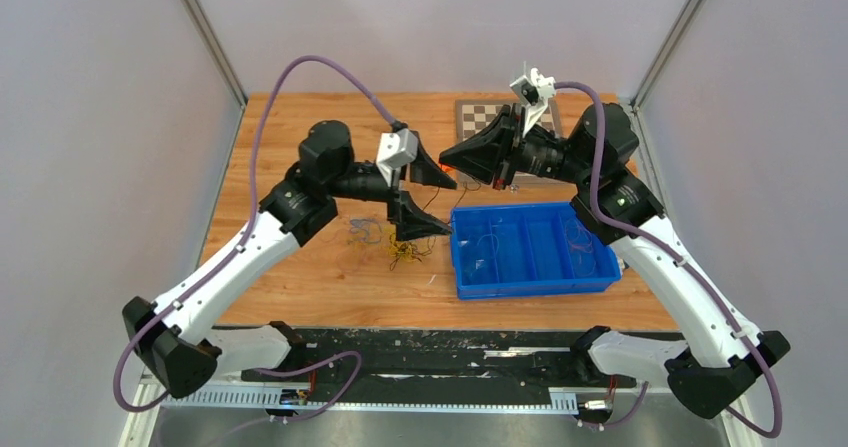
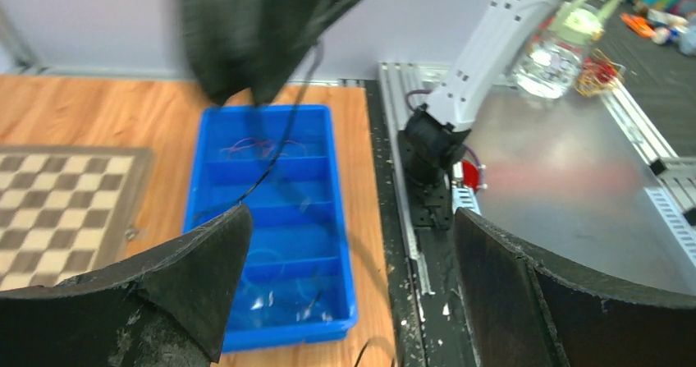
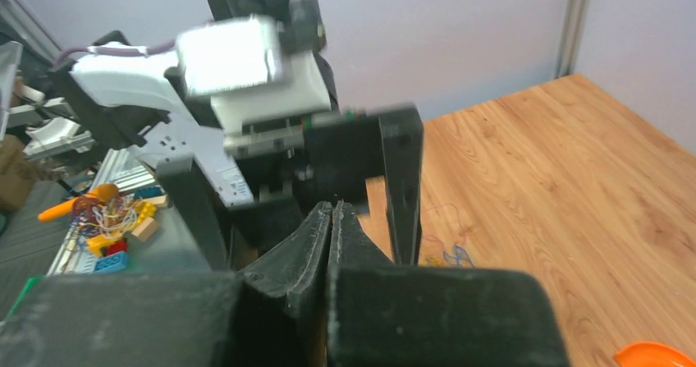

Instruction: Untangle the cables

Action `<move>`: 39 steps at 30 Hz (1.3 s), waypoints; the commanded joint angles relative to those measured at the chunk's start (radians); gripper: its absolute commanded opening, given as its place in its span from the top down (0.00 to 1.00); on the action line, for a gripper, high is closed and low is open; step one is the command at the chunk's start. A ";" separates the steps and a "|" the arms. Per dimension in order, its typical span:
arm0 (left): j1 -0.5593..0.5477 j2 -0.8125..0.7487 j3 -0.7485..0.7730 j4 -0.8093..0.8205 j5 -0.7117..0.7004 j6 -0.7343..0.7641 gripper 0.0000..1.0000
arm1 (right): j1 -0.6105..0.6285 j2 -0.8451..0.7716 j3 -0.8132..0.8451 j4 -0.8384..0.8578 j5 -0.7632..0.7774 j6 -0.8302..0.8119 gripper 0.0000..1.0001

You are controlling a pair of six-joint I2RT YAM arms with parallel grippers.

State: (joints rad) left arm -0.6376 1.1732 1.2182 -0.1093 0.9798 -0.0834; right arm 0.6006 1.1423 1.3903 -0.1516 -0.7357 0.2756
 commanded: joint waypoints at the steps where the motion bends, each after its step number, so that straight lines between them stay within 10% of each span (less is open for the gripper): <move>1: -0.095 0.060 0.059 0.088 -0.027 0.081 0.00 | -0.001 0.023 0.076 0.128 -0.088 0.133 1.00; 7: -0.112 0.124 0.019 0.290 -0.127 -0.019 0.02 | -0.001 0.037 0.091 0.231 -0.116 0.278 1.00; 13: -0.112 0.110 -0.018 0.367 -0.200 -0.114 0.35 | -0.004 0.029 0.100 0.256 -0.091 0.319 1.00; 18: -0.112 -0.034 -0.107 0.311 -0.216 -0.004 0.08 | -0.026 0.000 0.086 0.192 -0.040 0.268 1.00; 39: -0.118 0.007 -0.127 0.378 -0.336 0.105 0.00 | -0.028 0.019 0.023 0.275 -0.105 0.400 1.00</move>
State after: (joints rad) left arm -0.7467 1.1469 1.0462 0.1696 0.6209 0.0177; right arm 0.5743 1.1580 1.4197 0.0387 -0.8146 0.5861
